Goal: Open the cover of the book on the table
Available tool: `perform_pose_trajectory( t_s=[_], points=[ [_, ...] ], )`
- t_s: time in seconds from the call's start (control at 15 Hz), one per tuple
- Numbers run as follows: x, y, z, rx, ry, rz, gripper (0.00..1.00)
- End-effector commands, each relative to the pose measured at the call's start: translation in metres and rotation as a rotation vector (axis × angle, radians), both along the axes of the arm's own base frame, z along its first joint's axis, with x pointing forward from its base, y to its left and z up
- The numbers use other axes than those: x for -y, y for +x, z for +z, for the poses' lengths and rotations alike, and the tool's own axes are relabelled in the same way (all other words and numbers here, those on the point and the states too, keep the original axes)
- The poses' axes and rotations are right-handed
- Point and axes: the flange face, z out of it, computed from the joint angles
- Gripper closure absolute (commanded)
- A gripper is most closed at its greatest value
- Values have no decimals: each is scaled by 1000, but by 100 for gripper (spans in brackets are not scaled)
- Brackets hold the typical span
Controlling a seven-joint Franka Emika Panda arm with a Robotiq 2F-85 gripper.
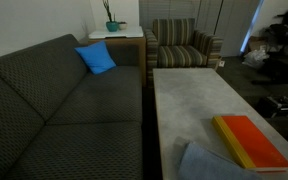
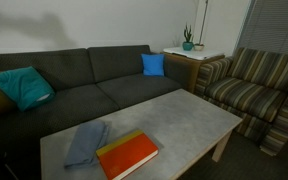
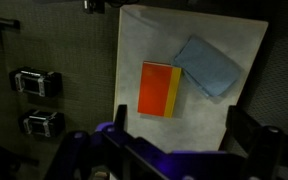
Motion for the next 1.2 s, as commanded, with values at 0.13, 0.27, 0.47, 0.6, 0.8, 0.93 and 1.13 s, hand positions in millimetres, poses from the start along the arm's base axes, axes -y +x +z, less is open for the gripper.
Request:
perform_pose_trajectory(
  t_s=[0.13,0.27,0.47,0.6,0.8,0.93,1.13],
  points=[
    [0,0,1,-1,0,0,0],
    [1,5,3,19,-2,17,0],
    [4,19,2,64,-8,28,0],
    [11,33,-2,100,-19,37,0],
    [28,59,-21,134,-54,54,0],
    [42,75,-45,113,-66,54,0],
    [43,74,-43,113,-61,31,0]
  ],
)
